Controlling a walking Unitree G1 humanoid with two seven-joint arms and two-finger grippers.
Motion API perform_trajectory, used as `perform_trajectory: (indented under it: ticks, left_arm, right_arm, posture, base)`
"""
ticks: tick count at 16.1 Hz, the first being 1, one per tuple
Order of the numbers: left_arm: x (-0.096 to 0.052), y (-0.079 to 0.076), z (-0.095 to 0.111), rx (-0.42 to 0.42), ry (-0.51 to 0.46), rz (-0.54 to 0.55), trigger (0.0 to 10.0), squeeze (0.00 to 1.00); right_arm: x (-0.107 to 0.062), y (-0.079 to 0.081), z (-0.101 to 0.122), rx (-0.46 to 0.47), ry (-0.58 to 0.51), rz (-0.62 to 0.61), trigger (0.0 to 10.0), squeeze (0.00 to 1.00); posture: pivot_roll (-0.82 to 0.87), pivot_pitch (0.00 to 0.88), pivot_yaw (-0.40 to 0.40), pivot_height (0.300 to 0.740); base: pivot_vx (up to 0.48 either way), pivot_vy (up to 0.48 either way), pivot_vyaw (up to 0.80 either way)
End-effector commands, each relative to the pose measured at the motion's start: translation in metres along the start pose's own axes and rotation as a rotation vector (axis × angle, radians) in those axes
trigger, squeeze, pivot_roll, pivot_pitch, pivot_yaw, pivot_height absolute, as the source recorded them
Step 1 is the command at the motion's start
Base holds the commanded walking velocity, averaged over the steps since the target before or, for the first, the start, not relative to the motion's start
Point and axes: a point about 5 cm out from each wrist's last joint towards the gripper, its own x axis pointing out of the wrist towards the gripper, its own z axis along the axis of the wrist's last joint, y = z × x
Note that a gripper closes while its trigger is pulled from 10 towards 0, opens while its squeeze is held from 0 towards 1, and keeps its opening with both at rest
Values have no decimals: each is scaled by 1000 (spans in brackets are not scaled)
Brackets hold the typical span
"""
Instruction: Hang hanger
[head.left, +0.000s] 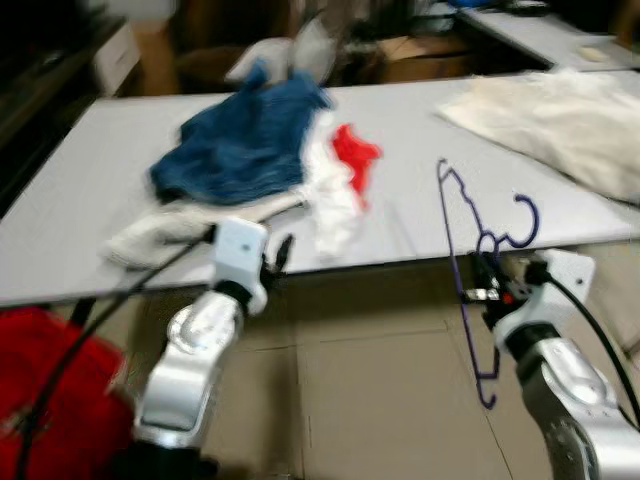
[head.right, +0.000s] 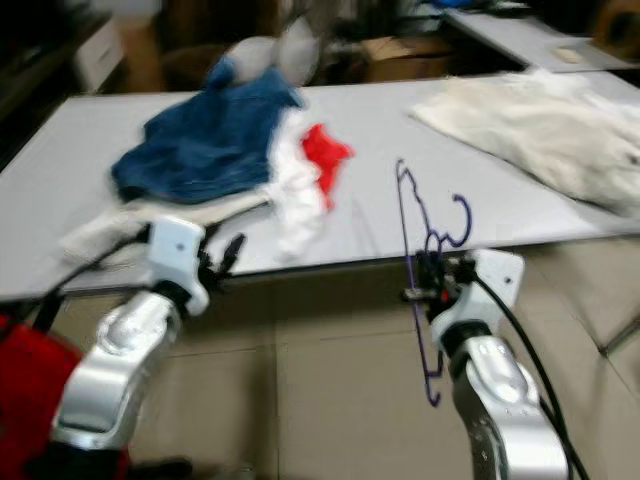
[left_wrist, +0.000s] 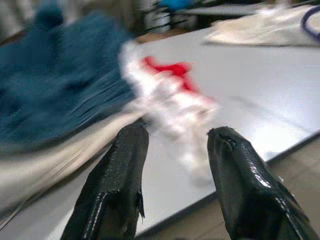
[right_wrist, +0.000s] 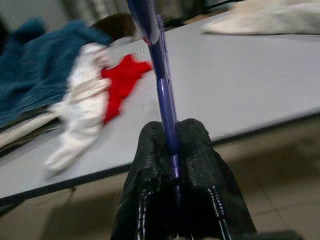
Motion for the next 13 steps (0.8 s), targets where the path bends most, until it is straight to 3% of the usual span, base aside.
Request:
perform_trajectory:
  ticks: [1, 3, 4, 6, 7, 13]
  left_arm:
    - [-2, 6, -4, -3, 9, 43, 10000, 0]
    - [-2, 5, -2, -23, 3, 43, 10000, 0]
    - [0, -4, 3, -43, -21, -13, 10000, 0]
    - [2, -7, 0, -36, -30, 2, 10000, 0]
    - [0, -1, -3, -62, -19, 55, 10000, 0]
    - [-12, 9, -11, -74, 0, 164, 10000, 0]
  right_arm:
    - [0, -1, 1, 1, -9, 0, 10000, 0]
    - [-1, -3, 2, 9, -9, -3, 10000, 0]
    - [-3, -8, 6, 15, -17, -7, 10000, 0]
    - [1, -16, -1, -43, 5, -28, 10000, 0]
    - [4, -14, 6, -11, -15, -18, 10000, 0]
    - [12, -6, 10, -65, -2, 90, 10000, 0]
  posture:
    - [-28, 0, 60, 740]
    - [-27, 0, 65, 740]
    - [-13, 0, 70, 740]
    - [-19, 0, 54, 740]
    - [-26, 0, 40, 740]
    - [-11, 4, -38, 740]
  base:
    - [0, 0, 0]
    - [0, 0, 0]
    - [0, 0, 0]
    - [291, 0, -800]
    - [330, 0, 0]
    - [334, 0, 0]
